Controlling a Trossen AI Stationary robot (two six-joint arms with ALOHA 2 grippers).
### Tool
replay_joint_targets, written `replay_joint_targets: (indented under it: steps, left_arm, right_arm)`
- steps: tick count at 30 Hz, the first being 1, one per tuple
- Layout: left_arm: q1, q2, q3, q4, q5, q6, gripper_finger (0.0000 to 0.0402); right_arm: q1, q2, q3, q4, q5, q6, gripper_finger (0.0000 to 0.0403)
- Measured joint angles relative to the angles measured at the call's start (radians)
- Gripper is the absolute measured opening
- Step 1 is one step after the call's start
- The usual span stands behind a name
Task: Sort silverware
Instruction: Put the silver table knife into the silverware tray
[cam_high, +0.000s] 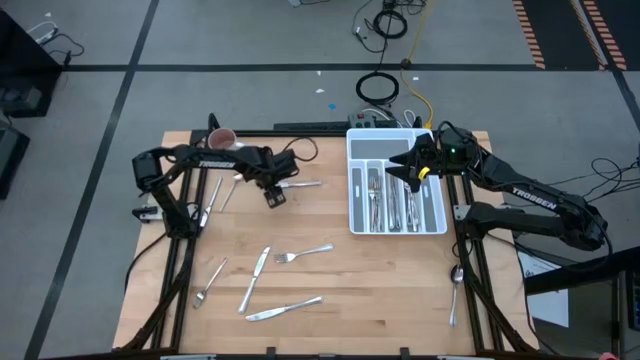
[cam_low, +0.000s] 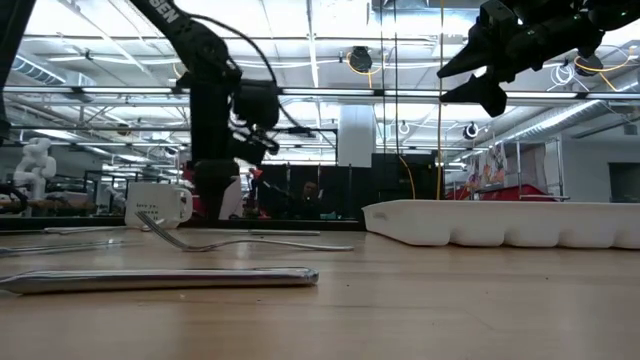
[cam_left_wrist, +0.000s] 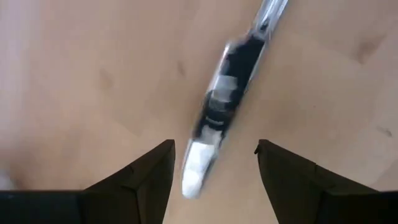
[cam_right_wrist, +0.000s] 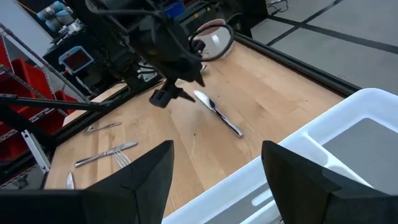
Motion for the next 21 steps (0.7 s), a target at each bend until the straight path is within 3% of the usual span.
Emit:
replay_joint_targets:
  steps: [10,21]
  left_arm:
    - [0.057,0.004,0.047,-0.008,-0.002,0.320,0.0233]
    - [0.114,0.062,0.047,0.015,0.151,0.468,0.0233]
  right_arm:
    - [0.000,0.000,0.000,-0.002,0.000,-0.003,0.0235]
    - [0.000,0.000,0.000,-0.013,0.005,0.008,0.0235]
